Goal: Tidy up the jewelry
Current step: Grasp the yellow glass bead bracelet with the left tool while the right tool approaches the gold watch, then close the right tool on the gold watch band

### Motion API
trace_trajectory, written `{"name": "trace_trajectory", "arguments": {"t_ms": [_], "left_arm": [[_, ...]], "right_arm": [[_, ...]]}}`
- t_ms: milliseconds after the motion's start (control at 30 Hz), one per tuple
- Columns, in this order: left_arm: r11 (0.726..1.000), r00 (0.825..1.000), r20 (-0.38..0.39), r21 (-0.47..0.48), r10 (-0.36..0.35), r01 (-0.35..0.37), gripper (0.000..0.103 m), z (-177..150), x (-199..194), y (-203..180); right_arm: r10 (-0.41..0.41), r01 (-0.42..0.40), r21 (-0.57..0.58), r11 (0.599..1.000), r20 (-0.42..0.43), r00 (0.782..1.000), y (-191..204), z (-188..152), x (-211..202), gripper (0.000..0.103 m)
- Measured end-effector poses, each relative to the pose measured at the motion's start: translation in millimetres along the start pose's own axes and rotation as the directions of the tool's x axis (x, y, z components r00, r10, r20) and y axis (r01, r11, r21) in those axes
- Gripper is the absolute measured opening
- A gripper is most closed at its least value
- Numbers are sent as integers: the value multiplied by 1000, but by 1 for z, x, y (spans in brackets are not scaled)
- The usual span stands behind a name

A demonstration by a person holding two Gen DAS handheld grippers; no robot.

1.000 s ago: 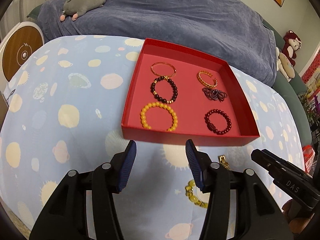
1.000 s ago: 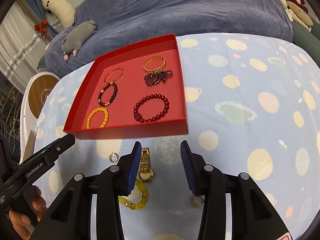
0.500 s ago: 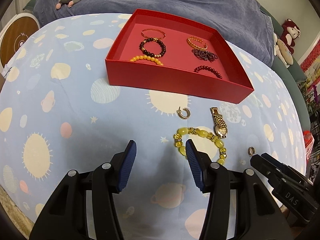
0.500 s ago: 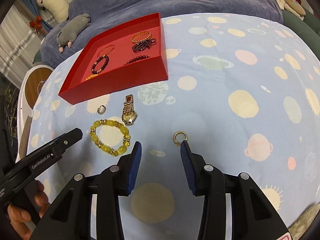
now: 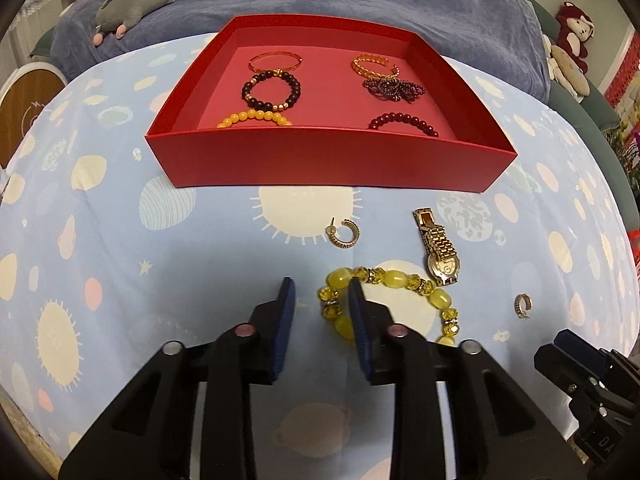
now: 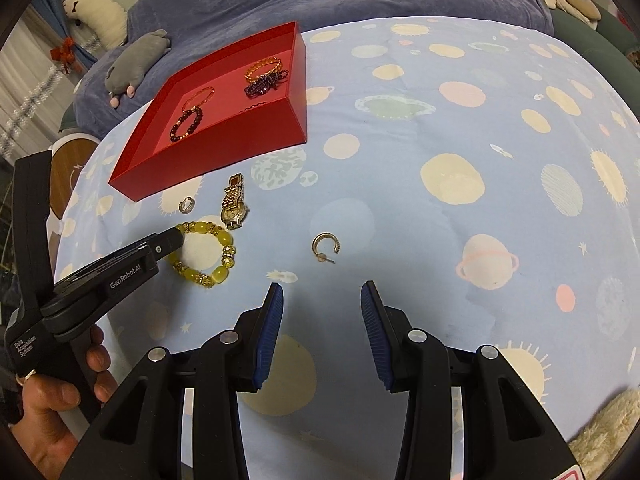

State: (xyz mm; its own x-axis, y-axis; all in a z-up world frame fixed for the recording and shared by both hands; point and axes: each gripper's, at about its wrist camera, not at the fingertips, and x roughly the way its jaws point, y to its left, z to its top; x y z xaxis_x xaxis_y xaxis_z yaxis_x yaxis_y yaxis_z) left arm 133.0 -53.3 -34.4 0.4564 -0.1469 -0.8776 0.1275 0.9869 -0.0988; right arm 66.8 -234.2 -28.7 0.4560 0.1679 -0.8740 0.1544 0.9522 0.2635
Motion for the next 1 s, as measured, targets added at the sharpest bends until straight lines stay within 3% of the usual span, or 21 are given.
{"name": "trace_trajectory", "arguments": {"t_ms": [67,433,1000], "left_arm": [[1000,1000,-2,-1,-5,5,9,-1,-1,4],[997,1000,0,-80,7,-7,9,-23,-18,39],[995,1000,-1,-102,-5,5,9,-26,-19,43]], "right_arm": [[4,-4,1,1000,-3,1000,1,1,2,40],[37,-38,-68,997,-8,999,35,25,23,40],[32,-36,-141,989,-26,999,75,48,62,36]]}}
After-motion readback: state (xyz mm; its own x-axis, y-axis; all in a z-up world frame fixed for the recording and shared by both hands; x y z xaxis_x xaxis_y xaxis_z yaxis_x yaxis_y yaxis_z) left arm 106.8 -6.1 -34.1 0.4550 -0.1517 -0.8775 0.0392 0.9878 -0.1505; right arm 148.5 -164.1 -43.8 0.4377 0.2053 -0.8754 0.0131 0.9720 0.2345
